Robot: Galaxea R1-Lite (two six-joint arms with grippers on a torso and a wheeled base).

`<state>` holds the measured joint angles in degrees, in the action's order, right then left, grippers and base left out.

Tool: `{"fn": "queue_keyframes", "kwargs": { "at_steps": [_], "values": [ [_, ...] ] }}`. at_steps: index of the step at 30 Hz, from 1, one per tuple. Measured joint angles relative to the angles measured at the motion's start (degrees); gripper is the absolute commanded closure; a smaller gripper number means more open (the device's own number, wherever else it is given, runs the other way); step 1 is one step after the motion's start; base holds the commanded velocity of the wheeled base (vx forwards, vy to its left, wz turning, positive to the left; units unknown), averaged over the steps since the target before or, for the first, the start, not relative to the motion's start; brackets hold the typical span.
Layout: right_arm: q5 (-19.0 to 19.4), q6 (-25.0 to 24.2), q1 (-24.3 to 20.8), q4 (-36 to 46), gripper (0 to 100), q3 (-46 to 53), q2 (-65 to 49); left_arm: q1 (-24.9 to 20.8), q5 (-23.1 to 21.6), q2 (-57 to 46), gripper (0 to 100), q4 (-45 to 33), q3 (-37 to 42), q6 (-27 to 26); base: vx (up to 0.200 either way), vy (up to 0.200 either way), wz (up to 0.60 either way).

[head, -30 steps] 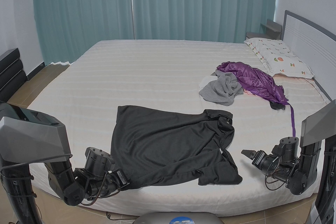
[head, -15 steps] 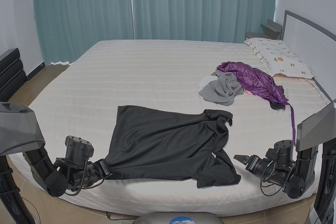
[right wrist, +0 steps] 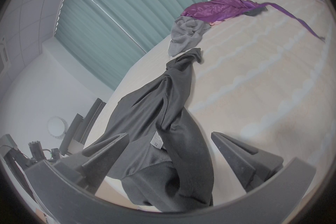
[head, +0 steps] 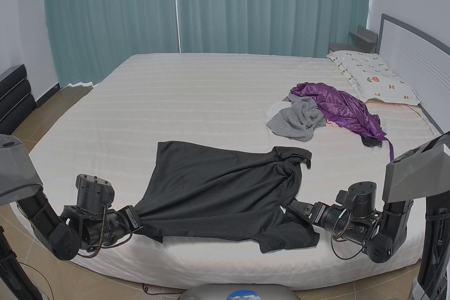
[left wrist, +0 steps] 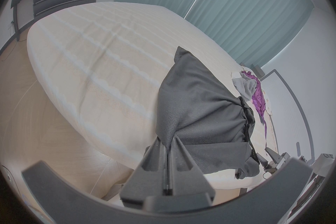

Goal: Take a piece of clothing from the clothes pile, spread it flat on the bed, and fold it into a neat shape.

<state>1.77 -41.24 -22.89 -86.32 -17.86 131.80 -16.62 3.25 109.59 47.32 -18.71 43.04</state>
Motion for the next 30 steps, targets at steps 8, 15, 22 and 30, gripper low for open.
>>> {"fn": "queue_keyframes", "kwargs": {
  "at_steps": [8,15,22,30],
  "values": [
    [-3.3,2.2,-2.2,16.9,0,-8.8,-2.5,0.3,-0.3,0.0,100,0.0,0.0,0.0,0.000,0.000,0.00],
    [-8.6,8.6,-4.1,22.4,0,-16.9,-0.4,0.5,-0.5,0.5,100,0.1,0.0,0.0,0.000,0.000,0.00],
    [-11.2,11.8,-3.9,33.7,0,-20.4,1.2,0.4,-0.6,1.3,100,0.2,0.1,0.0,0.000,0.000,0.00],
    [-15.2,16.3,1.0,36.9,0,-20.6,0.7,0.4,-0.5,1.9,100,0.4,0.1,-0.1,0.000,0.000,0.00]
  ]
}}
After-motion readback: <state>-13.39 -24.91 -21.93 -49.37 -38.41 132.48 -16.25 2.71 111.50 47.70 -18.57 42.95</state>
